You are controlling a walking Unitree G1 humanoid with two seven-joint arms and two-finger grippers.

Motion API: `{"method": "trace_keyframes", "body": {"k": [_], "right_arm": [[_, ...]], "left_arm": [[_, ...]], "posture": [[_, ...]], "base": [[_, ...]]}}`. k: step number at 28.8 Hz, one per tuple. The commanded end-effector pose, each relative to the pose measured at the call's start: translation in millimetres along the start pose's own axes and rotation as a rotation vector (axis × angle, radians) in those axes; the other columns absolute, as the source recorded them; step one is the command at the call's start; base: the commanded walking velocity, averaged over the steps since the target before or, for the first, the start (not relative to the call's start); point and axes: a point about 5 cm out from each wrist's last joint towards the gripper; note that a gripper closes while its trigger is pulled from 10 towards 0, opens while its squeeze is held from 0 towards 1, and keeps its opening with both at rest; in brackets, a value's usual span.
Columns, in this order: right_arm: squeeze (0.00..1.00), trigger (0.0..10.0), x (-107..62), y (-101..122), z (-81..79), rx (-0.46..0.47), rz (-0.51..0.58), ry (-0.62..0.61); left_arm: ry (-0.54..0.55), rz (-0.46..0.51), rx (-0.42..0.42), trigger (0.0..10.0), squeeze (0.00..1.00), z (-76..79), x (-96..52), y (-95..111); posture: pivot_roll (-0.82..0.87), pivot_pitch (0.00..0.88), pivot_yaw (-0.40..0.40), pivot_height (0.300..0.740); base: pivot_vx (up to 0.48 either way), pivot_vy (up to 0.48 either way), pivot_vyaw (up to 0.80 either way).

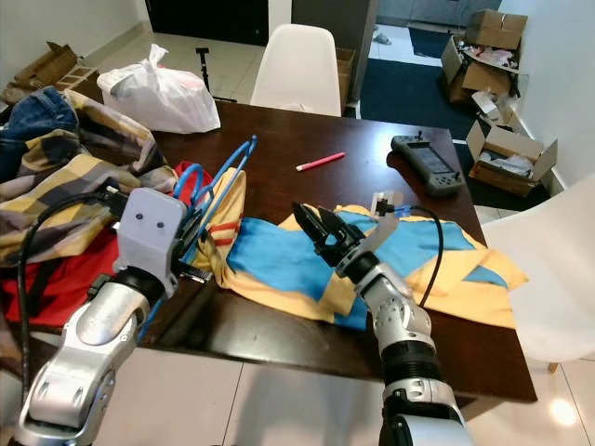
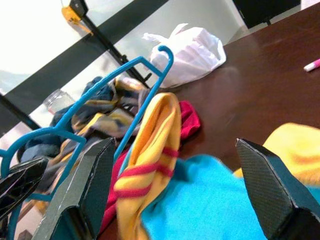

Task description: Hang hanger

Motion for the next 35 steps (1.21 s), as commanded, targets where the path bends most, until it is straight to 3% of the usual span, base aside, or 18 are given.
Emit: {"method": "trace_keyframes", "body": {"k": [1, 6, 19, 24, 26, 30, 35], "right_arm": [[0.00, 10.0, -2.2, -2, -0.9, -0.009, -0.006, 0.009], [0.00, 10.0, -3.9, -2, -4.1, -0.021, -0.003, 0.037], [0.00, 10.0, -4.7, -4, -14.1, -0.048, -0.012, 0.109], [0.00, 10.0, -4.1, -7, -13.3, -0.052, -0.026, 0.089], [0.00, 10.0, -4.5, -7, -13.6, -0.038, -0.016, 0.088], [0.00, 10.0, -4.8, -7, -13.7, -0.037, -0.016, 0.087], [0.00, 10.0, -4.5, -8, -14.5, -0.042, -0.026, 0.089]], "left_arm": [[-0.003, -0.013, 0.013, 10.0, 0.00, 2.1, -1.5, -4], [0.002, -0.015, 0.019, 10.0, 0.00, 2.5, -2.3, -5], [-0.007, -0.019, 0.023, 10.0, 0.00, 3.5, -1.7, -7], [-0.004, -0.052, 0.018, 10.0, 0.00, 2.4, -10.0, -17], [0.042, -0.088, 0.010, 10.0, 0.00, -3.8, -20.1, -28], [0.059, -0.094, 0.001, 10.0, 0.00, -5.8, -22.7, -30], [0.140, -0.155, -0.035, 10.0, 0.00, -12.8, -34.6, -50]], "posture": [[0.12, 0.115, -0.058, 0.740], [0.12, 0.115, -0.058, 0.740], [0.12, 0.118, -0.052, 0.740], [0.12, 0.118, -0.052, 0.740], [0.12, 0.118, -0.052, 0.740], [0.12, 0.118, -0.052, 0.740], [0.12, 0.123, -0.046, 0.740]], "base": [[-0.270, 0.000, 0.00], [-0.277, 0.000, 0.00], [-0.278, 0.000, 0.79], [-0.216, 0.000, 0.49], [0.000, 0.000, 0.00], [0.000, 0.000, 0.00], [0.000, 0.000, 0.00]]}}
Point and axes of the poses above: a point about 5 cm out from each wrist's last joint towards the gripper, its own x axis pointing out of the wrist towards the gripper, its own y axis along the axis of the wrist's last joint, z = x × y, and after that the axes turned 2 degrees about -x, right-handed
